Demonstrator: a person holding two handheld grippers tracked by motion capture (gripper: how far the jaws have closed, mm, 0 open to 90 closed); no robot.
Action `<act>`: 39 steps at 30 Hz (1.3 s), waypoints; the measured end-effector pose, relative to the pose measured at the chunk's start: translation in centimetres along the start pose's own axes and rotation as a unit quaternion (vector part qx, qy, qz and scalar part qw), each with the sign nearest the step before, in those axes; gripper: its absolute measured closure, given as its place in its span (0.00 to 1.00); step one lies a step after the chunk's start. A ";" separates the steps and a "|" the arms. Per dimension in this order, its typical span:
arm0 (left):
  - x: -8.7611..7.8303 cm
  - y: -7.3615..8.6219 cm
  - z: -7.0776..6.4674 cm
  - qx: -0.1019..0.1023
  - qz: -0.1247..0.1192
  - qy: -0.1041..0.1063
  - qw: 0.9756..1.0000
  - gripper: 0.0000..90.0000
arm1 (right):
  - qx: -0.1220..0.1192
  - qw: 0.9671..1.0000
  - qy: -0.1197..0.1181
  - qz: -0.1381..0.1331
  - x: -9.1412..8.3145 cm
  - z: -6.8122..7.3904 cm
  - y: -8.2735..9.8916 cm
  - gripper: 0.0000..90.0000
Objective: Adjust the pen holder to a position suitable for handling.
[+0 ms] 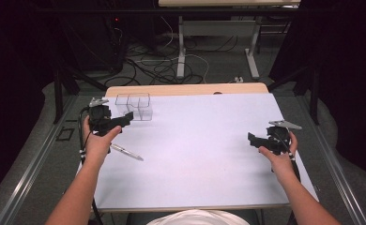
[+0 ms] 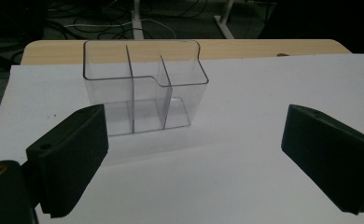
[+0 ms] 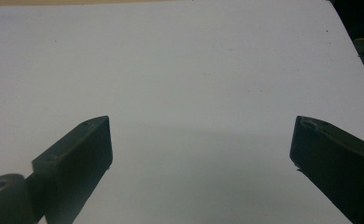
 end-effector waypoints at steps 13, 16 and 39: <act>0.6 -2.2 1.1 -0.018 -0.005 -0.029 0.999 0.18 | -0.005 1.000 -0.002 0.005 0.1 0.2 0.1 0.07; 0.7 -2.9 1.3 -0.015 -0.001 -0.037 0.999 0.21 | -0.005 1.000 -0.002 0.007 0.2 0.2 0.1 0.07; 3.8 -7.0 2.3 0.003 0.013 -0.115 0.993 0.47 | -0.005 1.000 -0.008 0.015 0.5 0.2 0.4 0.08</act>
Point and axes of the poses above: each handheld gripper's, and its own axes: x roughly forward along the jaws, y roughly out of its underside, z roughly to its left, the point moved 1 cm from there along x, roughly forward along the jaws, and after that the axes turned 2 degrees about z, right-handed, at the moved point
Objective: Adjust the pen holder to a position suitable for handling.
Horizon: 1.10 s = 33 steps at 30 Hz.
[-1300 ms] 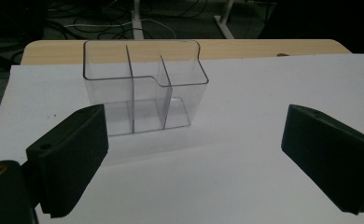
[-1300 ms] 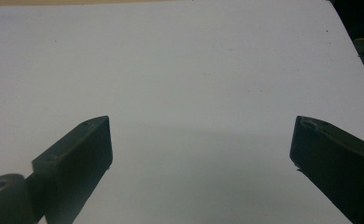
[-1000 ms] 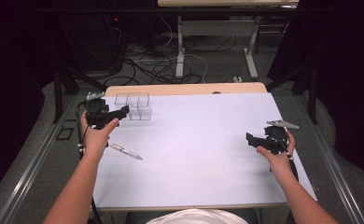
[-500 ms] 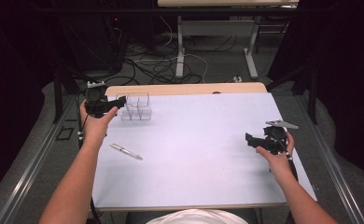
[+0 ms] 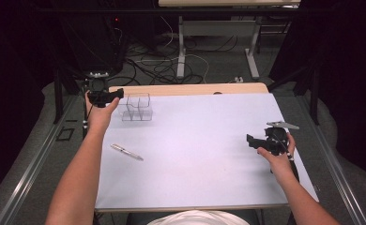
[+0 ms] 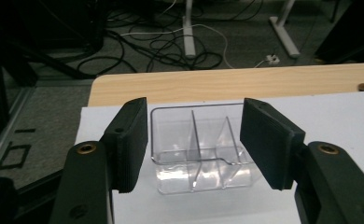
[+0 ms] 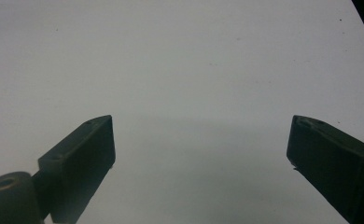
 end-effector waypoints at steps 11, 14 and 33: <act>2.6 -0.2 1.4 -0.004 0.043 -0.001 0.999 0.56 | 0.003 1.000 -0.001 0.005 0.1 0.0 0.1 0.08; 3.2 -0.2 1.9 -0.013 0.051 -0.007 0.999 0.59 | 0.003 1.000 -0.003 0.005 0.1 0.1 0.1 0.09; 6.3 0.9 3.1 -0.011 0.113 -0.010 0.993 0.77 | 0.004 1.000 -0.012 0.013 0.4 0.2 0.3 0.09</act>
Point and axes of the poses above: each handheld gripper's, and its own axes: x roughly forward along the jaws, y roughly out of its underside, z roughly to its left, the point moved 1 cm from there along x, roughly forward along the jaws, and after that the axes turned 2 degrees about z, right-handed, at the moved point
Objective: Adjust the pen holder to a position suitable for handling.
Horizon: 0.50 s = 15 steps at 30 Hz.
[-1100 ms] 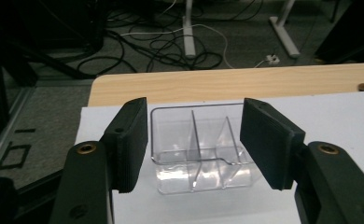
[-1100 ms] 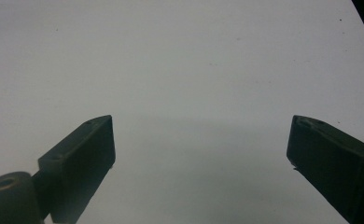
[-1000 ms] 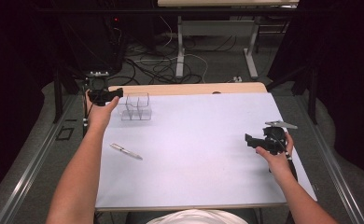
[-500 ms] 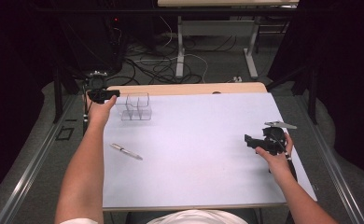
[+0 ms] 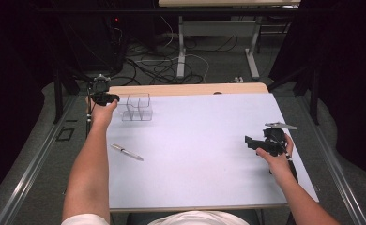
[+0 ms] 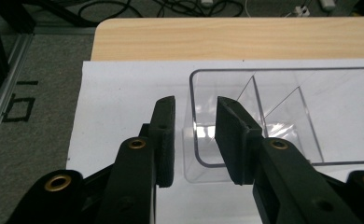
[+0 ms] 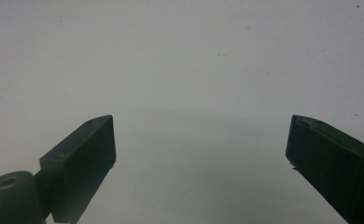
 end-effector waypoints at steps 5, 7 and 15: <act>0.4 0.1 0.0 0.003 0.007 -0.003 1.000 0.79 | 0.001 1.000 -0.001 0.002 0.1 0.1 0.0 0.09; 0.6 0.1 -0.1 -0.002 0.008 -0.006 1.000 0.81 | 0.002 1.000 -0.002 0.004 0.1 0.2 0.0 0.09; 1.0 0.1 -0.1 -0.004 0.014 -0.007 1.000 0.83 | 0.001 1.000 -0.005 0.006 0.1 0.1 0.1 0.09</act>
Point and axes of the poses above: each handheld gripper's, and its own axes: x roughly forward along the jaws, y roughly out of its underside, z roughly to its left, the point moved 1 cm from there along x, roughly forward along the jaws, and after that the axes turned 2 degrees about z, right-handed, at the moved point
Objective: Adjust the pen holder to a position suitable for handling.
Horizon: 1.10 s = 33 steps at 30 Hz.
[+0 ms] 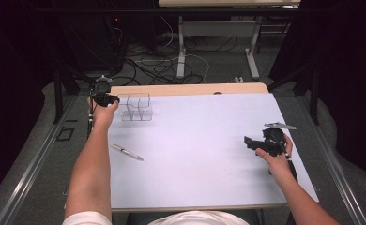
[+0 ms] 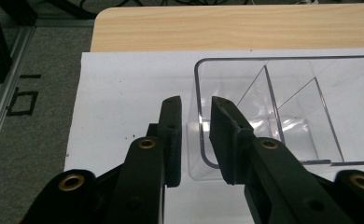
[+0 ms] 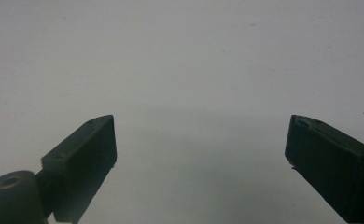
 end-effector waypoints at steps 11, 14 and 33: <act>0.2 0.1 -0.1 0.007 0.009 0.006 1.000 0.96 | 0.000 1.000 -0.002 0.002 0.1 0.1 0.0 0.10; 0.2 0.1 -0.2 -0.002 0.010 0.001 1.000 0.98 | 0.000 1.000 -0.002 0.004 0.1 0.1 0.1 0.10; -0.9 0.4 -0.4 -0.033 0.025 0.012 0.999 0.99 | 0.000 1.000 -0.005 0.007 0.2 0.1 0.1 0.12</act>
Point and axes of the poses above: each handheld gripper's, and its own axes: x roughly forward along the jaws, y roughly out of its underside, z roughly to its left, the point moved 1 cm from there along x, roughly forward along the jaws, and after that the axes turned 2 degrees about z, right-handed, at the moved point
